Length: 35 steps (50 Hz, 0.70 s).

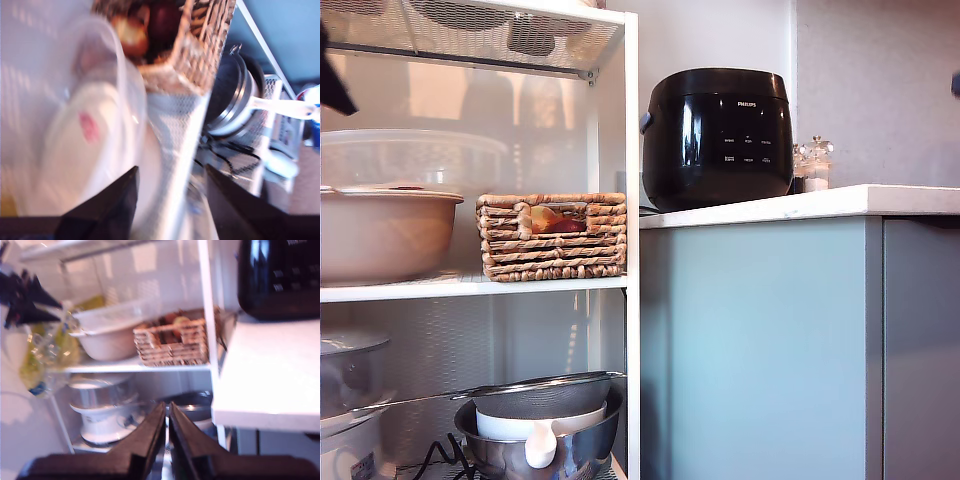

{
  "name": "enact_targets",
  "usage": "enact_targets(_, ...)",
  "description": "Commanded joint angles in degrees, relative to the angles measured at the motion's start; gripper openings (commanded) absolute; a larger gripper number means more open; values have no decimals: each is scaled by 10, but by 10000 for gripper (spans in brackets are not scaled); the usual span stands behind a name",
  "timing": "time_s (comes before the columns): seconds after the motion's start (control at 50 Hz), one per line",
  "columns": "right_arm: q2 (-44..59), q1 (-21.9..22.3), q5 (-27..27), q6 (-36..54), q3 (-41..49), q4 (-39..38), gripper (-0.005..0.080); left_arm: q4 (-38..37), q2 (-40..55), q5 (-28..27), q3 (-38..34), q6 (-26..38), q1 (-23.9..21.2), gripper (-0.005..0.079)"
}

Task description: Pick up the plastic microwave lid from the shelf, then place it on the counter next to you

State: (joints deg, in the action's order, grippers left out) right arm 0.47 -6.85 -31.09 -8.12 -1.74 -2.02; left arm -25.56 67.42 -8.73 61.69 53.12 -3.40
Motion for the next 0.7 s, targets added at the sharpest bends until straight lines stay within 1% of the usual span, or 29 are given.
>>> enact_targets(0.0, -3, -2, 2, 8, -7, 5, -12, -1, 16, -3, 23, 14, -2, 378)
enact_targets(0.18, -3, -2, 2, 22, -7, 8, -12, -15, 63, -2, 73, 55, -1, 378)
enact_targets(0.4, -3, -2, 2, 22, -7, 9, -12, -59, 140, 0, 148, 57, 0, 378)
enact_targets(0.68, -3, -2, 2, 23, -7, 9, -12, -106, 238, 9, 246, 69, 15, 378)
